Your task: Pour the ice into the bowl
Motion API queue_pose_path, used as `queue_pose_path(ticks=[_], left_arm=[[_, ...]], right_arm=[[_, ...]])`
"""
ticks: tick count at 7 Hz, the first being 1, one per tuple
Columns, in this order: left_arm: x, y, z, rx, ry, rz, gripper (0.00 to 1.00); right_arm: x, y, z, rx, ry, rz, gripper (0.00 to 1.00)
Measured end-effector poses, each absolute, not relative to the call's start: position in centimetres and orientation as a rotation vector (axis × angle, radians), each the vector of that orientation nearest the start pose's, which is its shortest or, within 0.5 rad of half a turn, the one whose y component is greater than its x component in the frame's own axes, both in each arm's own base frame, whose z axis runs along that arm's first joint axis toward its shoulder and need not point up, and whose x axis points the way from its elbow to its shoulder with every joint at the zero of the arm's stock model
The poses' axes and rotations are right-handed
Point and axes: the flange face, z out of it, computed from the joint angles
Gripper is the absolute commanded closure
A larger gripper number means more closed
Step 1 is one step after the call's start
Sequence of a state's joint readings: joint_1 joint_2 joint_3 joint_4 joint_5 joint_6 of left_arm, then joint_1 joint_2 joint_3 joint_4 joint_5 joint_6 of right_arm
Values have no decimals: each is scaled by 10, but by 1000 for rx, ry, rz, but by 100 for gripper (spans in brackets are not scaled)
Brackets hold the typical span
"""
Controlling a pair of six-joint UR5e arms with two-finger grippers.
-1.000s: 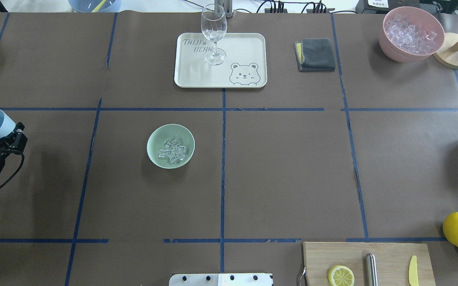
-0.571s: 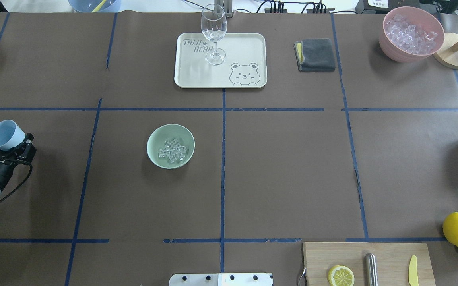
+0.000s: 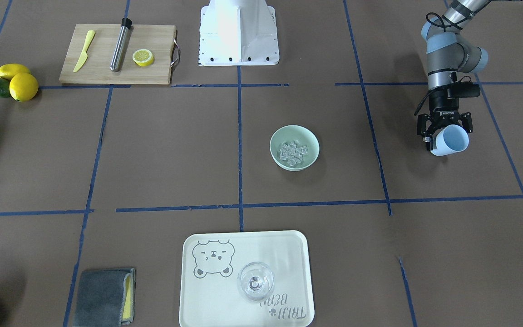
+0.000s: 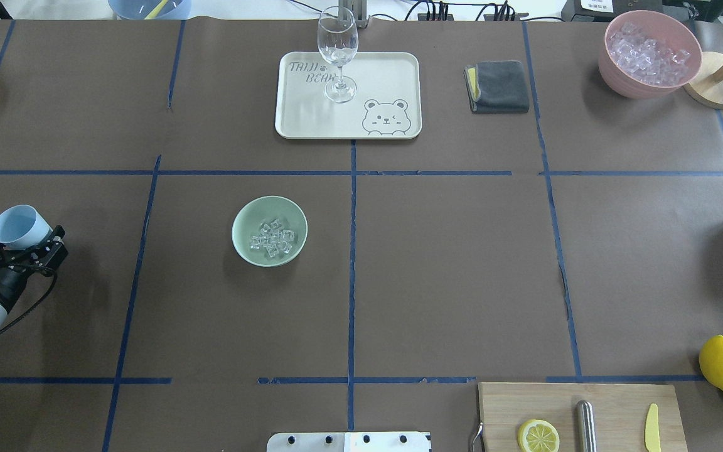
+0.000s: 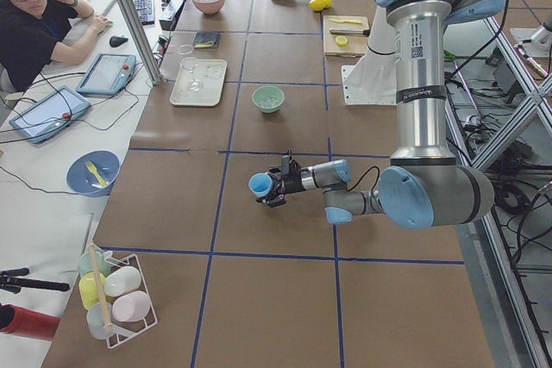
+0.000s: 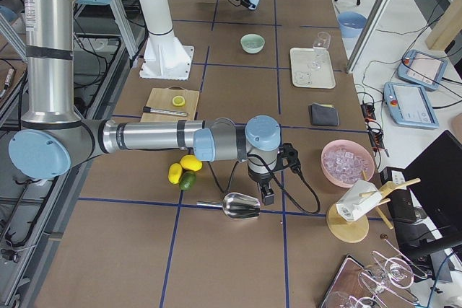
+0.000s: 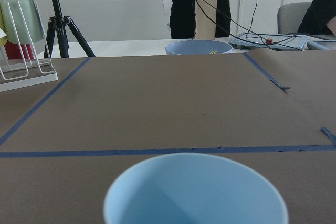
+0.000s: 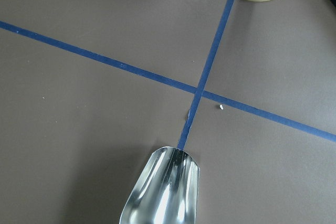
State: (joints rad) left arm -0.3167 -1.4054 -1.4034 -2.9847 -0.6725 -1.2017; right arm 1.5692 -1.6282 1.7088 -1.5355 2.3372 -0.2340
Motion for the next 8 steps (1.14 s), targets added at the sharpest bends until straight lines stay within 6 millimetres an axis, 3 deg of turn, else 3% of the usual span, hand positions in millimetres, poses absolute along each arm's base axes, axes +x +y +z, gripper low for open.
queue_pose_path(ticks=[3,5,8], left_arm=[[302,-322,643,1119,686,-403,0],[267,-313,628,1148,743,-283,0],[217,-346,596,1186,743,-143,0]], right_arm=[[63,-475,613,200,-751,-264,0],[63,-476,613,200,-751,-263,0],[63,-477,612,201,-751,-258,0]])
